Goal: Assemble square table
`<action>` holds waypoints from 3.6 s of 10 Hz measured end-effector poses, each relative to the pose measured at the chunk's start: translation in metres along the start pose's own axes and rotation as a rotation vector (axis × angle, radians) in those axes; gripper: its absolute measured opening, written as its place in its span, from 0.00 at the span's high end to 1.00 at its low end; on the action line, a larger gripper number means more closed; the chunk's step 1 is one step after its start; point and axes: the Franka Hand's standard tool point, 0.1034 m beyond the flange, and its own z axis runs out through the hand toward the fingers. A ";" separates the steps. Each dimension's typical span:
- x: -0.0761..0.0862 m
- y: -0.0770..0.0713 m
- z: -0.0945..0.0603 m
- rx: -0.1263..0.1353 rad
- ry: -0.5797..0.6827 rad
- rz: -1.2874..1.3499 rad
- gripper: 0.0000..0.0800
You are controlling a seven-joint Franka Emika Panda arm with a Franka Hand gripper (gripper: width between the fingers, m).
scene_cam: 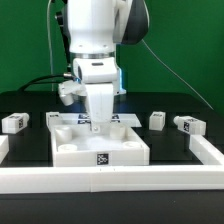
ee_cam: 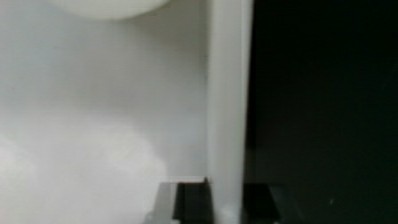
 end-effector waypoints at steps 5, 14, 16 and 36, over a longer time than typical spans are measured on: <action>0.055 0.032 0.002 -0.028 0.019 0.031 0.93; 0.082 0.064 0.001 -0.041 0.028 0.056 0.80; 0.082 0.064 0.002 -0.041 0.028 0.057 0.63; 0.156 0.050 -0.050 -0.078 0.047 0.919 0.19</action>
Offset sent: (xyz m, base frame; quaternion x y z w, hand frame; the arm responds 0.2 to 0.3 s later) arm 0.0255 0.0471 -0.0087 -0.0291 0.0048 0.0069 0.9995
